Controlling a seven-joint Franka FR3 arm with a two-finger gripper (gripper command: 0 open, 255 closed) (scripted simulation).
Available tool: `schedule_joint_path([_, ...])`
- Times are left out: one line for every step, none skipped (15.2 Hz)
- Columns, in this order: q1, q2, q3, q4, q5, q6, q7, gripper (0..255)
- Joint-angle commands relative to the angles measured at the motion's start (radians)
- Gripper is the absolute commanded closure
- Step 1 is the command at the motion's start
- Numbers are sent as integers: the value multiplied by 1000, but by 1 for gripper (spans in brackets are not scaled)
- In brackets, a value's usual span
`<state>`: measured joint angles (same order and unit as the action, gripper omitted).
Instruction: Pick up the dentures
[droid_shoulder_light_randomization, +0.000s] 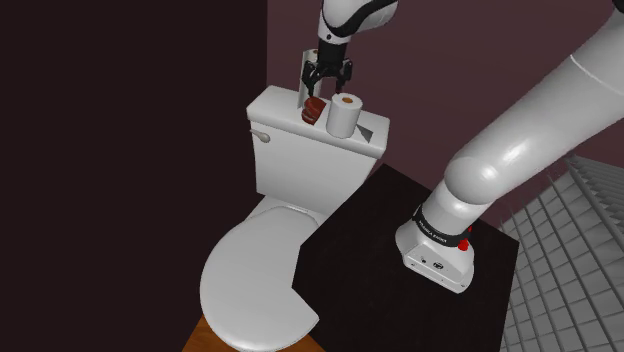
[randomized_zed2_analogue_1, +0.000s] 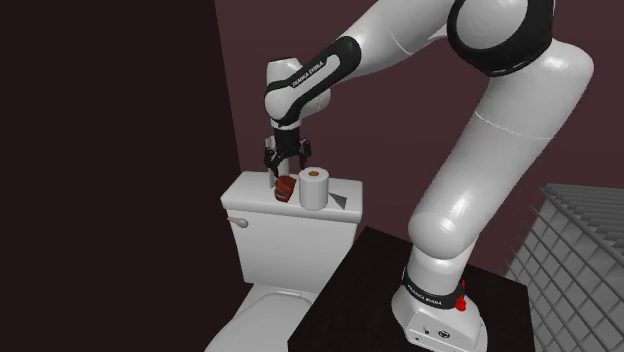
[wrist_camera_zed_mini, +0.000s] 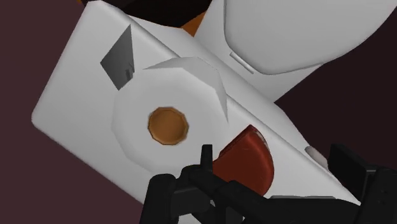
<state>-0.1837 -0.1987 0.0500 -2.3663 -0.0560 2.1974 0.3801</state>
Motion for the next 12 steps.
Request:
schedule_joint_path([-13,77,-5,20,-1,55,43,0])
schedule_joint_path([-18,113,-8,33,0,77,63,0])
schedule_joint_path([-23,150,-11,47,0,99,82,0])
schedule_joint_path([-29,187,-14,62,1,120,102,0])
schedule_joint_path([-33,217,-17,75,3,136,116,0])
schedule_joint_path([-33,225,-17,70,2,149,118,0])
schedule_joint_path([-33,234,-17,65,0,162,119,0])
schedule_joint_path([-33,243,-18,61,-1,176,120,0])
schedule_joint_path([-33,252,-18,57,-2,189,121,0])
schedule_joint_path([-33,261,-18,53,-3,202,122,0])
schedule_joint_path([-33,271,-18,49,-4,215,124,0])
schedule_joint_path([-33,280,-19,46,-6,229,125,0])
